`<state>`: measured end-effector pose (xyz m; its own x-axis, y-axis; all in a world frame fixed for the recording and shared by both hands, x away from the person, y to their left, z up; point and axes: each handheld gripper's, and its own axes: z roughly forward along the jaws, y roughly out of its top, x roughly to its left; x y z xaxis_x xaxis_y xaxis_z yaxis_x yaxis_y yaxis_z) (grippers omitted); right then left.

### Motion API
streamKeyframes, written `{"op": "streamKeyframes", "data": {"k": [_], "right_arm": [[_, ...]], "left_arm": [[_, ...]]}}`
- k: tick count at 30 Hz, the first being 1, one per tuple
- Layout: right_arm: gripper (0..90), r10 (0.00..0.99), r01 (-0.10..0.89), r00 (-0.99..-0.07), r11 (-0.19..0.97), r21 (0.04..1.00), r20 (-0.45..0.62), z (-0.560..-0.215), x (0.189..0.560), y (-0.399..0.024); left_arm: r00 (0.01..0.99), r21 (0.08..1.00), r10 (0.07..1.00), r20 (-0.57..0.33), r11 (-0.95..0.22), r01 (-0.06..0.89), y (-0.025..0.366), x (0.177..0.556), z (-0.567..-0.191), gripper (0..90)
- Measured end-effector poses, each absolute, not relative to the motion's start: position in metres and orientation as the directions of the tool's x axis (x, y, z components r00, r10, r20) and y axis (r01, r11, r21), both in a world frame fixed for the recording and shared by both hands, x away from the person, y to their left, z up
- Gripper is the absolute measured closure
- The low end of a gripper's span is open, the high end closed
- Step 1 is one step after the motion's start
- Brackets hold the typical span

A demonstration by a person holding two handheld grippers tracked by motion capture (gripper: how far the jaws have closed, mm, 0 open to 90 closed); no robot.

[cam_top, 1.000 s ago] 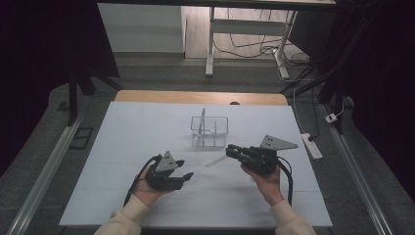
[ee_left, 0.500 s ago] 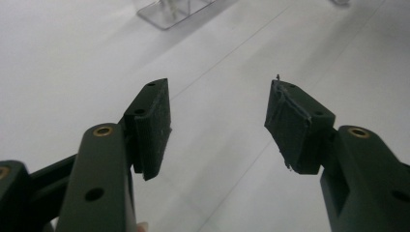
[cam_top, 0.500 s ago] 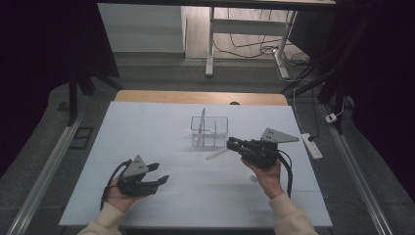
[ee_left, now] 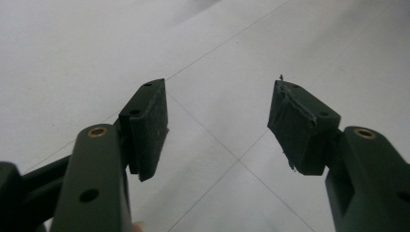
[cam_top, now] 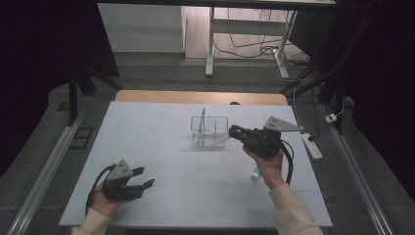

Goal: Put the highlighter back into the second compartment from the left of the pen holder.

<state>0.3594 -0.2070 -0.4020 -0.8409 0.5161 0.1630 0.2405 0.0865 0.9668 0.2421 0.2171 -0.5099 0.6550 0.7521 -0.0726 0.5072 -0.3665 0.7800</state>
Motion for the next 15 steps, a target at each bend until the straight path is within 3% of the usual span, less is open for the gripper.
{"op": "streamKeyframes", "data": {"k": [15], "right_arm": [[77.1, 0.589, 0.228, -0.797, 0.094, 0.969, 0.13, -0.366, 0.401, -0.195]], "left_arm": [[0.664, 0.76, 0.743, -0.083, -0.384, 0.525, 0.213, 0.245, -0.513, 32.5]]}}
